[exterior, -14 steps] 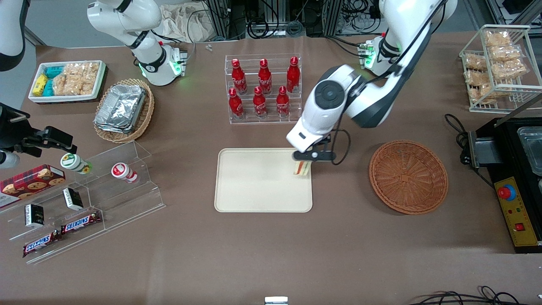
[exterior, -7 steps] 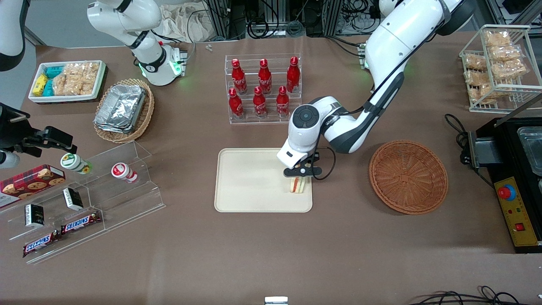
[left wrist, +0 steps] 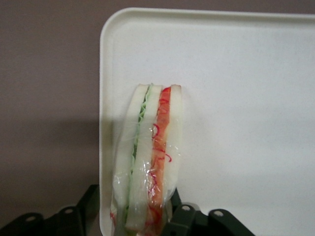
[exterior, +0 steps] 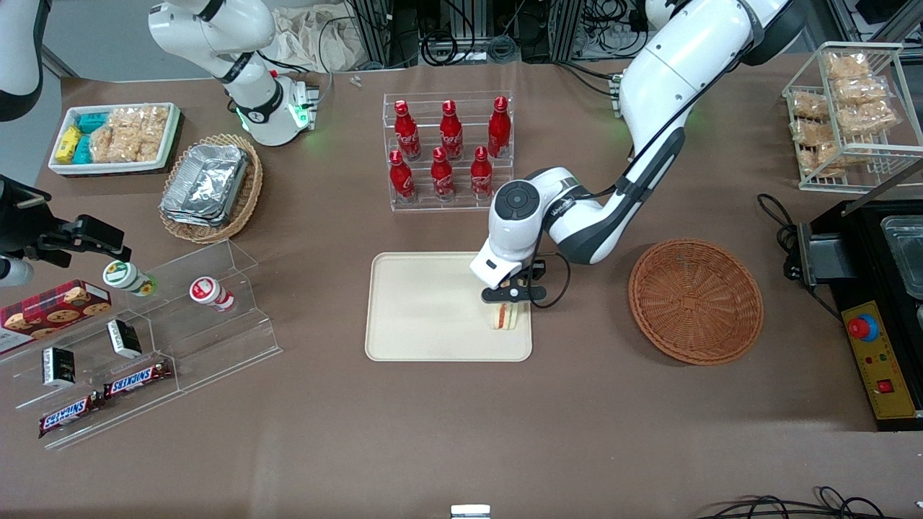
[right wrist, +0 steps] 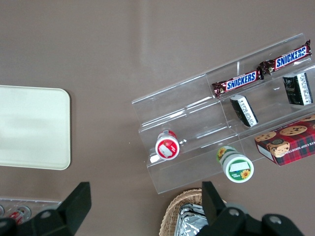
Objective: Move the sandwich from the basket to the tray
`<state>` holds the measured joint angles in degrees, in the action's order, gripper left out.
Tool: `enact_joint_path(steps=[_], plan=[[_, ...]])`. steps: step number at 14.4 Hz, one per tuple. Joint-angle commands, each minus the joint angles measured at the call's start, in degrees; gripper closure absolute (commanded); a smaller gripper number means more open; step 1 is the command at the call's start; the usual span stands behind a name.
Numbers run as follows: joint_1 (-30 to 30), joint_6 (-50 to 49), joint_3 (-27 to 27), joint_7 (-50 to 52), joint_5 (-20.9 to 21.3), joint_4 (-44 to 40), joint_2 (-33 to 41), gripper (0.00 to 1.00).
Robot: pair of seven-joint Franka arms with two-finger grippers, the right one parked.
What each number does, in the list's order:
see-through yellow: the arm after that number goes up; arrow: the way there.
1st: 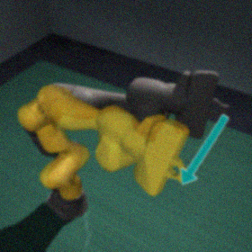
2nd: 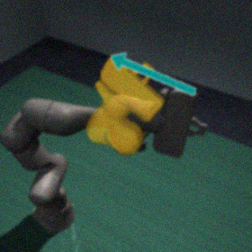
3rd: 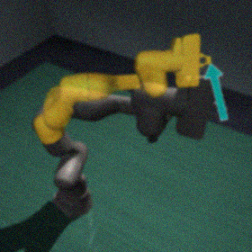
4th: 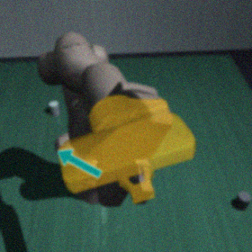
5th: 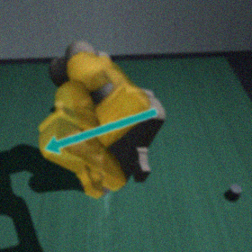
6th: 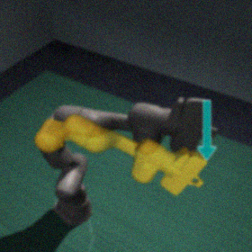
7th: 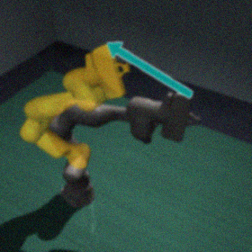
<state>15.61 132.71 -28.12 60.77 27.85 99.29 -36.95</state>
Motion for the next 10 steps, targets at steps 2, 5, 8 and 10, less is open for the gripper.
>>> enact_joint_path(steps=[2,5,8,10], plan=[[0.65,-14.36,0.17,3.92,0.11,-4.52,7.32,0.00],[-0.40,-28.08,0.34,-2.10,-6.22,-12.34,8.30,0.00],[-4.95,-32.16,0.34,-11.87,-12.97,-15.70,11.97,0.00],[-9.52,-33.47,0.34,-18.55,-16.49,-15.70,15.84,0.00]])
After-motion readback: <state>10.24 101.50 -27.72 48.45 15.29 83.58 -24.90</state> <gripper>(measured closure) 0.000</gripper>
